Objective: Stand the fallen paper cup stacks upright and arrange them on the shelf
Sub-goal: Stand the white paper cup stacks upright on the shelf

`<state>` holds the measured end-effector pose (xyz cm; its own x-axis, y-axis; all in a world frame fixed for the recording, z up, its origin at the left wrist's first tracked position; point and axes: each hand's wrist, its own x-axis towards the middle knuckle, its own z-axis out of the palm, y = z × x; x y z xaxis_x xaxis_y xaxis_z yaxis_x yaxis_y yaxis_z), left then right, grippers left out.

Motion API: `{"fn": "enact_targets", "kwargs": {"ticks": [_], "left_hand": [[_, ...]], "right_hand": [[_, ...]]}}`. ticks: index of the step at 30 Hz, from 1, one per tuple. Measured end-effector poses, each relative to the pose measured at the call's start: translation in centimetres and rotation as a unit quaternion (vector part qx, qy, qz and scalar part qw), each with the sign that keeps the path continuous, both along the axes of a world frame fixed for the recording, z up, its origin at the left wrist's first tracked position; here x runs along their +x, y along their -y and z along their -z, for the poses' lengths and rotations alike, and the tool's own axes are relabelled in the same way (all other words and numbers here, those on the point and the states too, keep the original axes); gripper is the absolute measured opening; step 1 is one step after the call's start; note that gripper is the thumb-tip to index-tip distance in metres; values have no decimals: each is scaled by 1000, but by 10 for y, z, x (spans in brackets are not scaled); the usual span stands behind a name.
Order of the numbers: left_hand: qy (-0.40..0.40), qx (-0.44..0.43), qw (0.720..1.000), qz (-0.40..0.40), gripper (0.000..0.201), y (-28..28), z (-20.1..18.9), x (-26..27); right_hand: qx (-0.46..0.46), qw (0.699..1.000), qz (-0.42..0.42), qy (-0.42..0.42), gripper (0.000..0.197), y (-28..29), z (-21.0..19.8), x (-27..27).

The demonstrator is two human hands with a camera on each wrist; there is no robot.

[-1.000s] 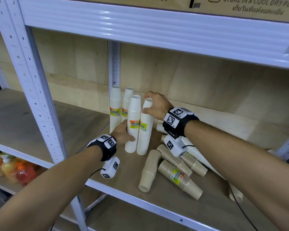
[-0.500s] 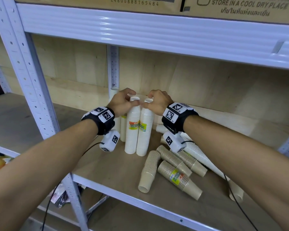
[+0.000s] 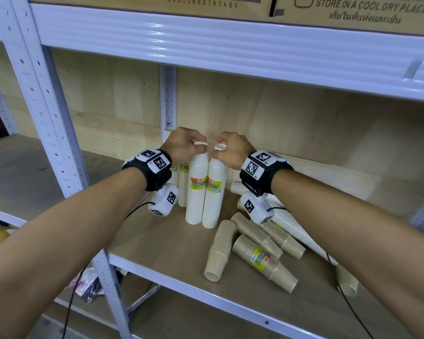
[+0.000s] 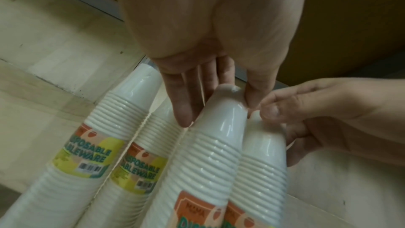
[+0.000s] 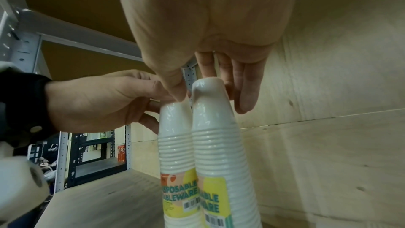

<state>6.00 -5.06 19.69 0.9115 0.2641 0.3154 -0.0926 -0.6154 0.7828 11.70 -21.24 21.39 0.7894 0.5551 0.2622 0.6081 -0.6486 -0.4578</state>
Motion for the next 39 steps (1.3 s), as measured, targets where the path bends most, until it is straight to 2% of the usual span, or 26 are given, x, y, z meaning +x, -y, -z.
{"fn": "enact_targets", "kwargs": {"ticks": [2,7,12,20,24,30,39], "left_hand": [[-5,17,1000,1,23,0,-3,-1],[-45,61,997,-5,29,0,-14,-3],[-77,90,993,1,24,2,-27,-5],[-104,78,991,-18,16,-16,-43,-15],[-105,81,990,-42,15,-30,-46,-22],[-111,81,988,-70,20,-45,-44,-30],[-112,74,987,-85,21,-61,-35,-32]], "right_hand": [[-3,1000,13,15,47,-1,1,0],[-7,1000,3,10,26,-3,-2,0],[11,1000,-15,-12,25,-6,-3,1],[49,998,-21,-25,28,-25,-2,3],[62,997,-39,-18,24,-41,-2,-1],[59,996,-74,1,21,-59,0,-9],[59,995,-78,3,15,-78,10,-8]]}}
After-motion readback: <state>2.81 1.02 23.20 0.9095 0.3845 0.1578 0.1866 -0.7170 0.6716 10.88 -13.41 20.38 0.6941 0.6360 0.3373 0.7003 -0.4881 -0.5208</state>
